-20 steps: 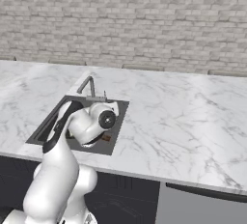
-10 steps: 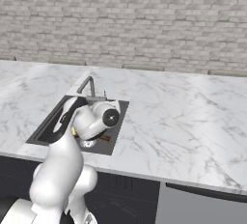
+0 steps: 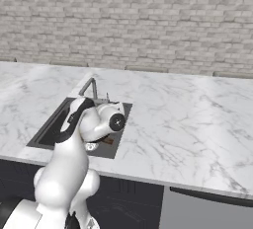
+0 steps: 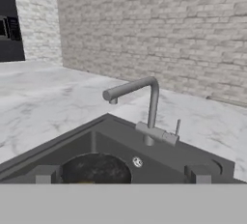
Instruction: Pick the pan and sponge and place them into the sink. Then turn on the water.
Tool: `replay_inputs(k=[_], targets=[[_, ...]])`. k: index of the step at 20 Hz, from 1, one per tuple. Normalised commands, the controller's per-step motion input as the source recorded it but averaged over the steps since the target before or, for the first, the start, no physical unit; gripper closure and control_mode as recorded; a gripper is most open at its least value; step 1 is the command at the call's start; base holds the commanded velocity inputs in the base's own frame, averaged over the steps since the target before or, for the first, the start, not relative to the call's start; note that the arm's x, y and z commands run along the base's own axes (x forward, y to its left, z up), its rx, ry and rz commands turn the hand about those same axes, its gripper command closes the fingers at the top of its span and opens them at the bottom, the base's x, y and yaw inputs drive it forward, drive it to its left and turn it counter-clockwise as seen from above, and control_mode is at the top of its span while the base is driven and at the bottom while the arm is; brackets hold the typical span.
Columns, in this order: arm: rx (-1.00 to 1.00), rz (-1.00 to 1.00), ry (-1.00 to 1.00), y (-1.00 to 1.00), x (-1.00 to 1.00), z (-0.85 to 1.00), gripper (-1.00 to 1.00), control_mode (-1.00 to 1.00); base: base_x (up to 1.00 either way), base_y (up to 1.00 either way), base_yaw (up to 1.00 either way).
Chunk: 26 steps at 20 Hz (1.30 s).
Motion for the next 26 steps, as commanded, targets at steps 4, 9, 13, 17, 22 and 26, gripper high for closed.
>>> replay_inputs(k=[4,9,13,17,22,26], targets=[[0.0,0.02,-0.03,0.03,0.13,0.0,-1.0,-1.0,0.0,0.0,0.0],[0.0,0.01,0.0,0.08,0.2,0.0,-1.0,-1.0,0.0,0.0,0.0],[0.0,0.0,0.0,0.11,0.27,0.0,-1.0,-1.0,0.0,0.0,0.0],[0.0,0.0,0.0,0.08,0.27,0.0,-1.0,-1.0,0.0,0.0,0.0],[0.0,0.0,0.0,0.09,0.25,-0.01,-1.0,-1.0,0.0,0.0,0.0],[0.0,0.0,0.0,0.01,0.31,-0.09,-1.0,-1.0,0.0,0.0,0.0]])
